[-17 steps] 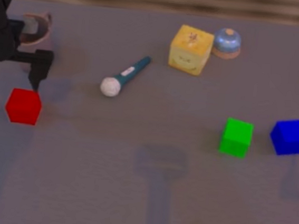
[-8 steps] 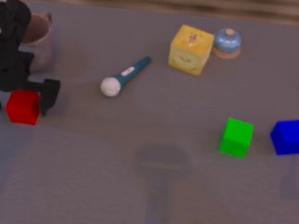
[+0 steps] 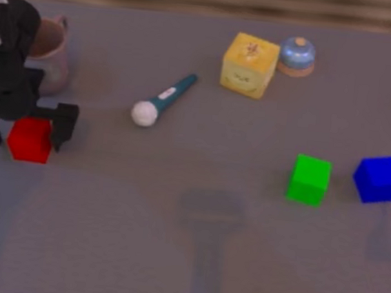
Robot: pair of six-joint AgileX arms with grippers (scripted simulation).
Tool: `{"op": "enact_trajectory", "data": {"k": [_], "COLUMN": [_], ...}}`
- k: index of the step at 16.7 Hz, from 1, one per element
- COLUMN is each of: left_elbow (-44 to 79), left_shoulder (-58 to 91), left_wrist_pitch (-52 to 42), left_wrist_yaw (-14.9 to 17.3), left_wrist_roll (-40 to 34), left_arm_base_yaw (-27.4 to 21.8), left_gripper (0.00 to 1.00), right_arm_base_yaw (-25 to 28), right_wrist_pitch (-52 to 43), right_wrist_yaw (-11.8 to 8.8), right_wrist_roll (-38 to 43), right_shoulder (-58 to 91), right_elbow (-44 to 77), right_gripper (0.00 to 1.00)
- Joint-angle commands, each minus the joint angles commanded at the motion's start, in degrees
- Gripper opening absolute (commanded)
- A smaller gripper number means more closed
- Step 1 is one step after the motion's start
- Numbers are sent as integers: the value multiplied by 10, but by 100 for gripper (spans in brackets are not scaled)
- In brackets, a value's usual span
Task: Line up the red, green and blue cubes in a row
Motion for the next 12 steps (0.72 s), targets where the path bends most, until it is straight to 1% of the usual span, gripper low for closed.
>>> {"op": "enact_trajectory", "data": {"k": [10,11,12], "left_elbow": [0,0,0], "left_shoulder": [0,0,0], "left_wrist_pitch": [0,0,0], "left_wrist_yaw": [0,0,0], "left_wrist_roll": [0,0,0], "left_arm_base_yaw": [0,0,0], "left_gripper": [2,0,0], "right_arm_base_yaw": [0,0,0], "right_wrist_pitch": [0,0,0], "right_wrist_yaw": [0,0,0], "right_wrist_roll": [0,0,0], "right_shoulder": [0,0,0], "right_elbow": [0,0,0], "right_gripper": [100,100,100]}}
